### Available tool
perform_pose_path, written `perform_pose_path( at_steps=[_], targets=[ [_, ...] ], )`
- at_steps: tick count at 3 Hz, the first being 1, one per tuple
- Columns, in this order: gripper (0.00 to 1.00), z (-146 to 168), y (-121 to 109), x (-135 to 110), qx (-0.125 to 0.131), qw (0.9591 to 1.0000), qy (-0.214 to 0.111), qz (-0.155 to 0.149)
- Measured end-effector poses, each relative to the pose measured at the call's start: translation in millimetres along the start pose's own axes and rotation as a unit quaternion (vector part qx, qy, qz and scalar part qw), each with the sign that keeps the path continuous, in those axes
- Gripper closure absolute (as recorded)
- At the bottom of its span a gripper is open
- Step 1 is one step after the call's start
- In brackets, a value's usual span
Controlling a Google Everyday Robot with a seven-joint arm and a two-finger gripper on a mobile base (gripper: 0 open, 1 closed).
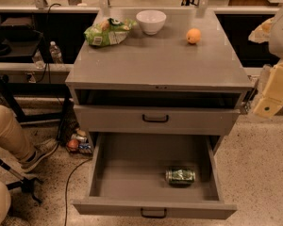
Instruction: Pick green can from middle drawer and place on counter
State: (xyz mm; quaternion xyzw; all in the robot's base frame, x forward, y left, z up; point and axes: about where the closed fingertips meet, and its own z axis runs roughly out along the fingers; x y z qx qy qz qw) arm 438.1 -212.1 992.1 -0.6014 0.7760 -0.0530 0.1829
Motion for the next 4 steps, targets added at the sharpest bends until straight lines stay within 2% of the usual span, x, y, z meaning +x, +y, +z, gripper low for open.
perform_pose_path(
  at_steps=[1,2,3,4],
  targets=[
    [0.00,-0.2,0.1,-0.3,0.001,1.0000,-0.001,0.000],
    [0.00,29.4,11.7,5.1,-0.027,0.9992,-0.029,-0.005],
    [0.00,72.0,31.2,11.8,-0.059,0.9962,-0.064,-0.009],
    [0.00,101.8,46.5,14.6,-0.062,0.9923,-0.107,0.007]
  ],
)
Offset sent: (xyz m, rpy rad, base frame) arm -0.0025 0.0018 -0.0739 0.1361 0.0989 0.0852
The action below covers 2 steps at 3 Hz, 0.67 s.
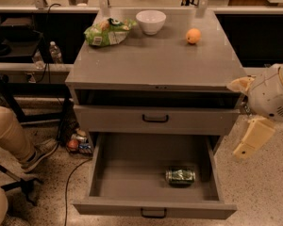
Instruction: Pick green can from middle drawer and place on counter
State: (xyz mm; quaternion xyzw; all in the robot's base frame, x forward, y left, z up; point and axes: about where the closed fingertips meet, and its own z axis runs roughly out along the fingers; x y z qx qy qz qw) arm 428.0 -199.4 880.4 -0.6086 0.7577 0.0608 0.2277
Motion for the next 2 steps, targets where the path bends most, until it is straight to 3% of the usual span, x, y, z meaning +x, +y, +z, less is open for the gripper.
perform_pose_path(
  at_steps=[1,2],
  targets=[
    [0.00,46.7,15.6,2.2,-0.011,0.9992,-0.035,0.019],
    [0.00,54.8,14.5,1.8,-0.013,0.9990,-0.039,0.017]
  ],
)
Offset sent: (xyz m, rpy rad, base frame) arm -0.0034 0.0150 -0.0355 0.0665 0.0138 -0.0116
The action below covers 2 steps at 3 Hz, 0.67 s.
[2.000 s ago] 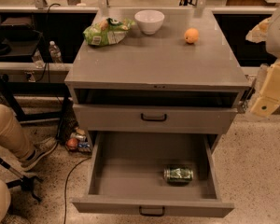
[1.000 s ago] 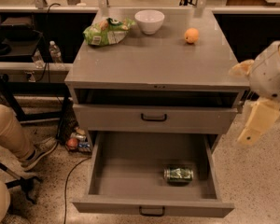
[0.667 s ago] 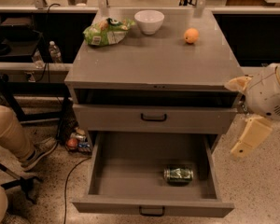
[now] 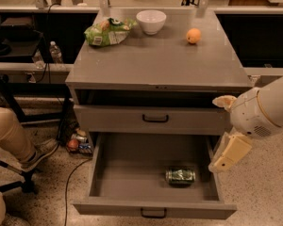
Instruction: Pick green can from middle drawer and place on counter
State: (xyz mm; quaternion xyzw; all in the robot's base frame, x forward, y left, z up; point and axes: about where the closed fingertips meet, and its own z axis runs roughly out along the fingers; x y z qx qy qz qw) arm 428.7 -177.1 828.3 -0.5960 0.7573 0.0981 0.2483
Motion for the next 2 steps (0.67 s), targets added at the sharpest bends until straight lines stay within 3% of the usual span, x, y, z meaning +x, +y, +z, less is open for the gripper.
perform_pose_path(
  at_steps=[1,2],
  targets=[
    [0.00,16.6,-2.7,1.6,-0.001,1.0000,-0.008,-0.002],
    [0.00,63.3,-6.9,4.8,-0.003,0.9995,-0.031,-0.004]
  ],
)
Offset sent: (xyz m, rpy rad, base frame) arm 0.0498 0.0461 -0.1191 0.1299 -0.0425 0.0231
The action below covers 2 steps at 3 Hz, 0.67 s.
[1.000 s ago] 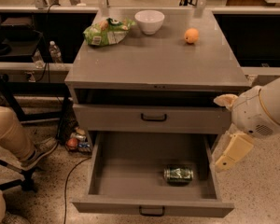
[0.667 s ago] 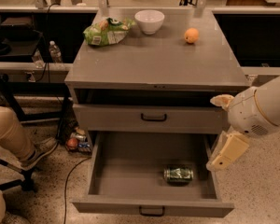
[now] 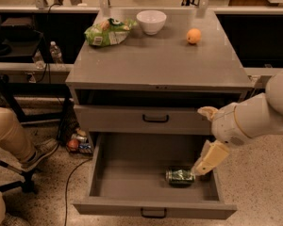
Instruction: Pick green can from middle drawer and place on counter
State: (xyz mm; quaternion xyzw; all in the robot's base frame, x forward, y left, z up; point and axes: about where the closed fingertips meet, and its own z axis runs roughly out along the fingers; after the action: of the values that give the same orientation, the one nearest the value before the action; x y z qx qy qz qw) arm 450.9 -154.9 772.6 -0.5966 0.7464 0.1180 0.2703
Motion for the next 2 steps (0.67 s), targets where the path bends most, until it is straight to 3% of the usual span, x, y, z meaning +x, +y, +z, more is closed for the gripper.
perform_pose_path(
  at_steps=[2],
  targets=[
    [0.00,79.6,-9.7,15.2,-0.006,0.9989,-0.046,0.006]
  ],
)
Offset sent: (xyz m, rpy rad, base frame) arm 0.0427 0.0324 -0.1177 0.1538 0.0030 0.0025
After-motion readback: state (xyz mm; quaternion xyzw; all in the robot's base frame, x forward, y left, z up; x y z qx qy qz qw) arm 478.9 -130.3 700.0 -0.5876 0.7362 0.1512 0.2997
